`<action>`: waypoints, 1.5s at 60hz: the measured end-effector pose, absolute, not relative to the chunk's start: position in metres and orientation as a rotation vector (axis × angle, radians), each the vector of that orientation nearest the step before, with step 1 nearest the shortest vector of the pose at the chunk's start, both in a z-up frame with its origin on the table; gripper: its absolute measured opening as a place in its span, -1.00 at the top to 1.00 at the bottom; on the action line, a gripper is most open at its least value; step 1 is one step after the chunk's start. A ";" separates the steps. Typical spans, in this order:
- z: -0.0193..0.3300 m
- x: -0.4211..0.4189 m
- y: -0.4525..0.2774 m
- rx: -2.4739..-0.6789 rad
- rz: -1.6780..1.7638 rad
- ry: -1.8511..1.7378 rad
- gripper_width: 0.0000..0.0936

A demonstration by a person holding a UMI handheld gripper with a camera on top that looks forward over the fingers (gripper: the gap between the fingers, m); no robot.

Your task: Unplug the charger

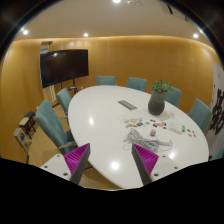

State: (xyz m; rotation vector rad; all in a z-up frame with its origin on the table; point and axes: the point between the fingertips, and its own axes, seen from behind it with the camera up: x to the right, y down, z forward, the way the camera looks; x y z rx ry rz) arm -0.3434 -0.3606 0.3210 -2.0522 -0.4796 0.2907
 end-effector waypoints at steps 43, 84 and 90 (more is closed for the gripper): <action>0.094 -0.194 -0.043 -2.104 0.012 -0.167 -0.85; 0.026 -0.196 0.087 -2.159 -0.080 -0.036 0.38; 0.028 -0.197 0.088 -2.168 -0.023 0.017 0.52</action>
